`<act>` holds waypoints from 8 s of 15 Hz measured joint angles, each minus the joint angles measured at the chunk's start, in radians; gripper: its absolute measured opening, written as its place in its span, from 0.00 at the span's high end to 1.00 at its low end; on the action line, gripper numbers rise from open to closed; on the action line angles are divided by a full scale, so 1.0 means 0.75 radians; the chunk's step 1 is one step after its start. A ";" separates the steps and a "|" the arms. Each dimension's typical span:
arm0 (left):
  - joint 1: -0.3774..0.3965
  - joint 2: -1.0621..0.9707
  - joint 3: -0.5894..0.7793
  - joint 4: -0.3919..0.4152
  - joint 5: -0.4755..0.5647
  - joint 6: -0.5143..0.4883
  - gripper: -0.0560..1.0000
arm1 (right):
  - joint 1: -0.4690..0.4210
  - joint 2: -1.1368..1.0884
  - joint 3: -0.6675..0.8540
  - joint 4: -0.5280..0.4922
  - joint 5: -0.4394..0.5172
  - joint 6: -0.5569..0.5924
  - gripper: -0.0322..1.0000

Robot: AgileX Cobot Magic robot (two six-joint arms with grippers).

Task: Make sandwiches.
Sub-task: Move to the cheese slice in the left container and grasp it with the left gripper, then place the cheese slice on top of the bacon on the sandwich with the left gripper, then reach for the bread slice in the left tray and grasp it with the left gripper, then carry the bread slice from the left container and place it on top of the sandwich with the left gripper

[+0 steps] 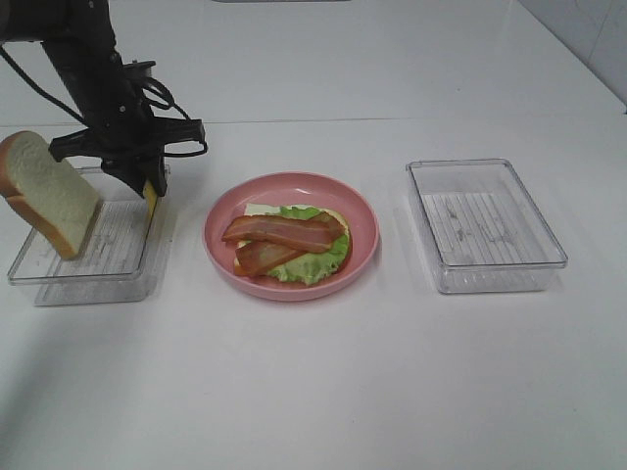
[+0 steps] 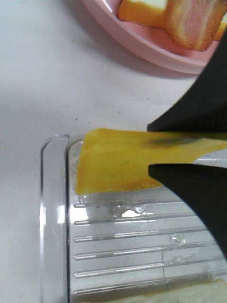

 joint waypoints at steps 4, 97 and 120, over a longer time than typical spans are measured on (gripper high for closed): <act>-0.001 0.000 0.000 -0.024 -0.005 0.000 0.95 | 0.000 0.000 0.000 0.000 0.000 0.000 0.02; 0.345 -0.680 0.279 0.139 0.291 0.140 0.17 | 0.000 0.000 0.000 0.000 0.000 0.000 0.02; 0.424 -0.073 -0.159 -0.195 0.328 0.387 0.77 | 0.000 0.000 0.000 0.000 0.000 0.000 0.02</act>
